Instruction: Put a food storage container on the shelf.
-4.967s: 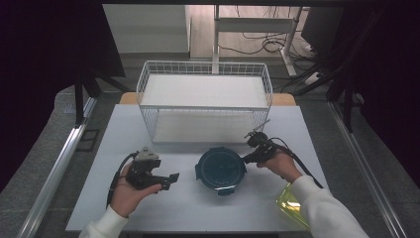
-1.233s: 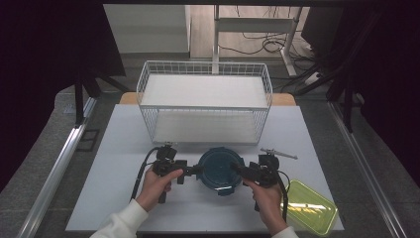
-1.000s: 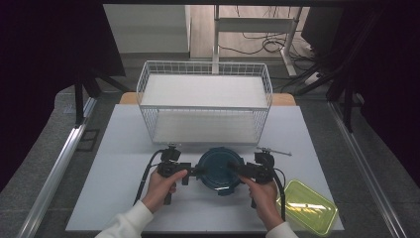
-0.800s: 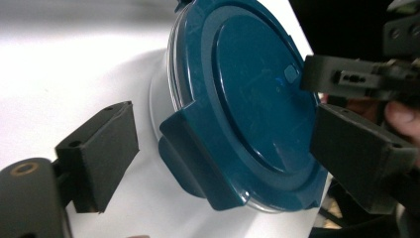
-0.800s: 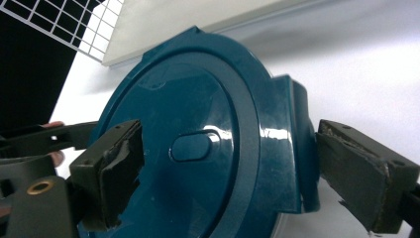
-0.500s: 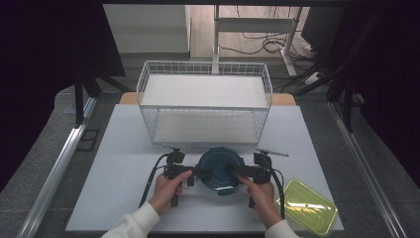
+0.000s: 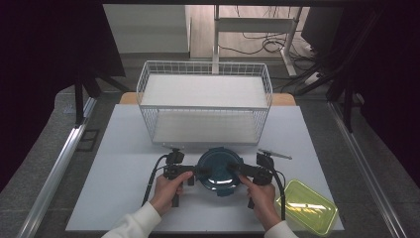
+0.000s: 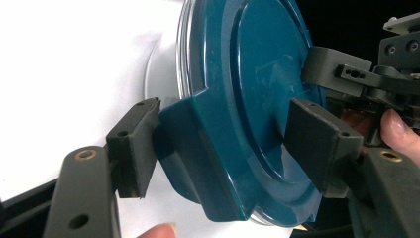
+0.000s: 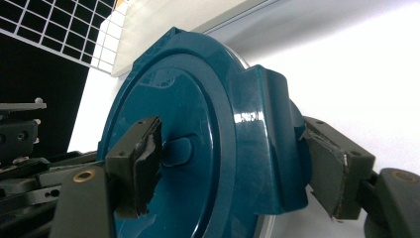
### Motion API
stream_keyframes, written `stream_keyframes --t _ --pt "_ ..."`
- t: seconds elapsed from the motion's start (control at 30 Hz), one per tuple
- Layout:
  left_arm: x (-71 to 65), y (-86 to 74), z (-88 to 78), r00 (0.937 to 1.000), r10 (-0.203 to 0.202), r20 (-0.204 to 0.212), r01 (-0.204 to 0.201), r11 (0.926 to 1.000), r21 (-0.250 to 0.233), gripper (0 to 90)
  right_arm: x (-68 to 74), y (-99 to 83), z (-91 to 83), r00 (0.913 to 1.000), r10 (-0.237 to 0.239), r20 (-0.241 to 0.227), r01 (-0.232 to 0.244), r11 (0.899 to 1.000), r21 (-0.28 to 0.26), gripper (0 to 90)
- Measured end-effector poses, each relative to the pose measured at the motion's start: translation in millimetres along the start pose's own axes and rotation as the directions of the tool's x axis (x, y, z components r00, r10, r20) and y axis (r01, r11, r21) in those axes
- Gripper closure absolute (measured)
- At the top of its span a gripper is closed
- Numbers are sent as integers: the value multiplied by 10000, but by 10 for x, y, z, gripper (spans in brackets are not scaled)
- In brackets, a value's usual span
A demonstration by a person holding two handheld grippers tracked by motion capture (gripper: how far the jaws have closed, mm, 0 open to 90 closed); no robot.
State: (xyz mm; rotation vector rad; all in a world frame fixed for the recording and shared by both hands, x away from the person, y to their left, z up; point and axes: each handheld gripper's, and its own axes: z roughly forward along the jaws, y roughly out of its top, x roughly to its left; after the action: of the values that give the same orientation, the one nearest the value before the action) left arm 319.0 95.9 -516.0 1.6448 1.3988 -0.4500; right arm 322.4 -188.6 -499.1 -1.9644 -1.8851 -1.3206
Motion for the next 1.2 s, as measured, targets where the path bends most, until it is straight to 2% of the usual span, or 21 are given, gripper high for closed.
stream_keyframes --t 0.13,0.2,0.33,0.5,0.67,0.83,1.0,1.2 --pt "-17 3 -30 9999 51 -109 -51 10000 -30 324 16 -19 -9 10000 40 -8 -40 10000 0 282" --pt "-29 11 -60 9998 67 -164 -70 9998 -179 333 38 -28 -15 9998 190 -62 -190 9998 -2 282" --pt "-73 27 -115 9997 173 -167 -180 9990 -406 343 82 -30 -45 9997 166 -198 -169 9997 -153 282" --pt "-131 36 -180 9995 280 -128 -287 9980 -570 344 154 -26 -94 9997 -137 -216 127 9988 -465 282" --pt "-195 40 -287 9978 633 -182 -646 9942 -862 347 246 -20 -148 9988 -302 -382 277 9975 -643 282" --pt "-224 47 -366 9982 598 -19 -597 9934 -977 349 365 0 -198 9971 -710 -279 686 9943 -811 282" --pt "-329 118 -476 9958 899 -196 -916 9886 -1193 348 454 48 -243 9958 -801 -449 751 9917 -1043 282" --pt "-394 215 -595 9942 1044 -249 -1069 9848 -1370 347 605 118 -285 9936 -1005 -514 928 9866 -1344 282"
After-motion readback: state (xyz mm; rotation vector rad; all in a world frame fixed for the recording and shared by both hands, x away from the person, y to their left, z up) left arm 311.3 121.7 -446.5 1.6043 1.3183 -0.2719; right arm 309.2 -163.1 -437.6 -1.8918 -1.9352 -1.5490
